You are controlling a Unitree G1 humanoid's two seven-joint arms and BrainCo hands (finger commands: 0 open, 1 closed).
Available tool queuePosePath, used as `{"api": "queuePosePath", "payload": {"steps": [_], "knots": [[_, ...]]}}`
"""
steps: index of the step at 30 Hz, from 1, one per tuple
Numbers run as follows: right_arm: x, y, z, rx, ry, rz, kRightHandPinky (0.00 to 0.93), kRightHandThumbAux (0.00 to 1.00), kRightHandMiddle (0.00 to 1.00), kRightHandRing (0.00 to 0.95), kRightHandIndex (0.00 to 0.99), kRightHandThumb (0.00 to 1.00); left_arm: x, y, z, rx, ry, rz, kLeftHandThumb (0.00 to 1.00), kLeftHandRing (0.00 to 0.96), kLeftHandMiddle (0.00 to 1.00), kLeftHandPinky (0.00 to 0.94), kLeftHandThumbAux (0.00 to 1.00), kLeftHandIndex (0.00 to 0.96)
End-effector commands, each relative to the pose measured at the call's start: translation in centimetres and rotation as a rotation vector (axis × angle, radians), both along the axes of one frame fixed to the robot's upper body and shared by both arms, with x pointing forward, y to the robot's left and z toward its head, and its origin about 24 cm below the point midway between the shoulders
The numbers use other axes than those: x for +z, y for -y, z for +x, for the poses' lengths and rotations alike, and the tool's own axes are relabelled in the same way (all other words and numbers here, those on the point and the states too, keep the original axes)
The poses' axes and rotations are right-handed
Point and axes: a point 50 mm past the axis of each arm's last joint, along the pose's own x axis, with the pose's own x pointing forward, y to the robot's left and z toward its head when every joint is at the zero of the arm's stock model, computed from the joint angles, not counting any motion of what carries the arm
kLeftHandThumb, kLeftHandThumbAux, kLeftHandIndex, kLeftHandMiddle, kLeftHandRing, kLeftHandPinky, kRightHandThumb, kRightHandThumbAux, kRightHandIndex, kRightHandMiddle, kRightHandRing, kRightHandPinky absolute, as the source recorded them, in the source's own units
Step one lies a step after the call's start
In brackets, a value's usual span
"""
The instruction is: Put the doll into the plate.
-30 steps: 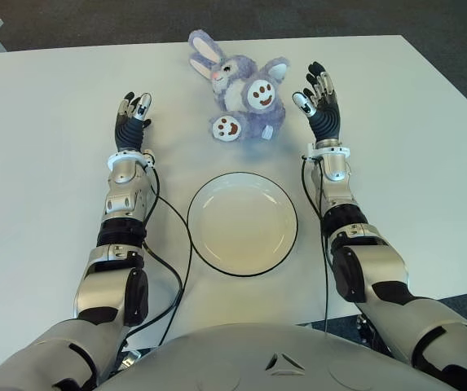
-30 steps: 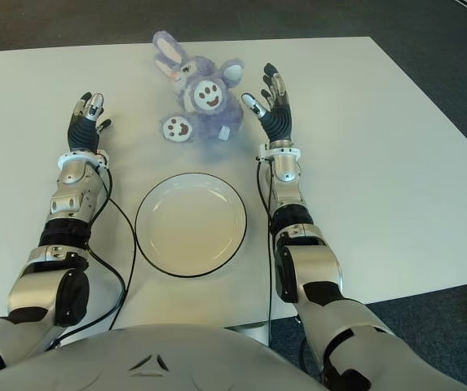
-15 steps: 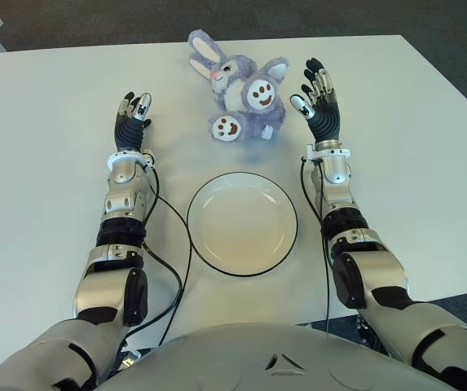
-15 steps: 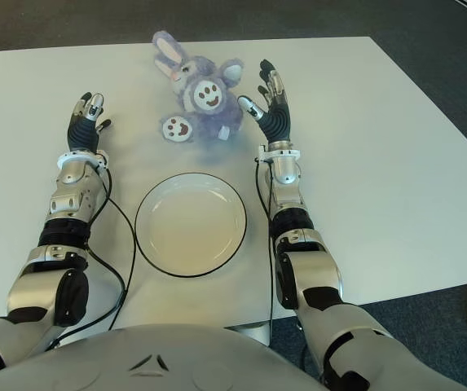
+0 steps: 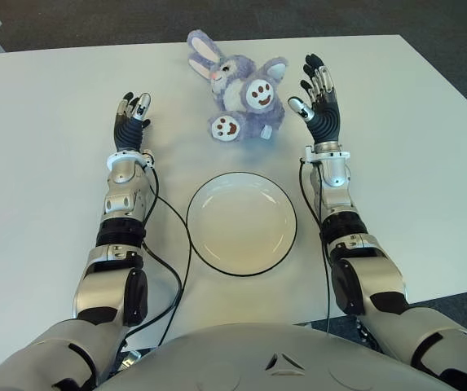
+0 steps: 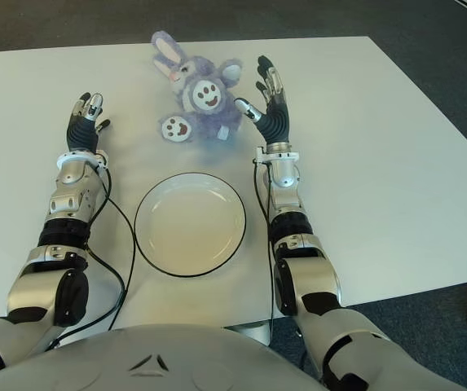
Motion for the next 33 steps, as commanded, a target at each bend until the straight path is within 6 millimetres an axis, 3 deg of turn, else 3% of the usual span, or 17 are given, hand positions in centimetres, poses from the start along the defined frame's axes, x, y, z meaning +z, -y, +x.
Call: {"api": "queuePosePath", "payload": {"steps": [1,11,33], "knots": [[-1.2,-0.4,-0.7,0.007,-0.015,0.004,0.0,0.511,0.0,0.0,0.0,0.0,-1.8,0.0,-0.7,-0.005,-0.089,-0.003,0.0,0.067,0.102,0.0,0.439,0.0],[-1.4,-1.6,-1.2,0.027,-0.002,0.013,0.0,0.514,0.0,0.0,0.0,0.0,-1.8,0.1,-0.9,-0.006,-0.088,-0.001,0.0,0.069,0.103,0.0,0.432,0.0],[-2.2,-2.1,-1.4,0.025,-0.028,0.018,0.0,0.565,0.0,0.0,0.0,0.001,-1.8,0.4,-0.6,0.006,-0.096,-0.01,0.0,0.075,0.104,0.0,0.443,0.0]]}}
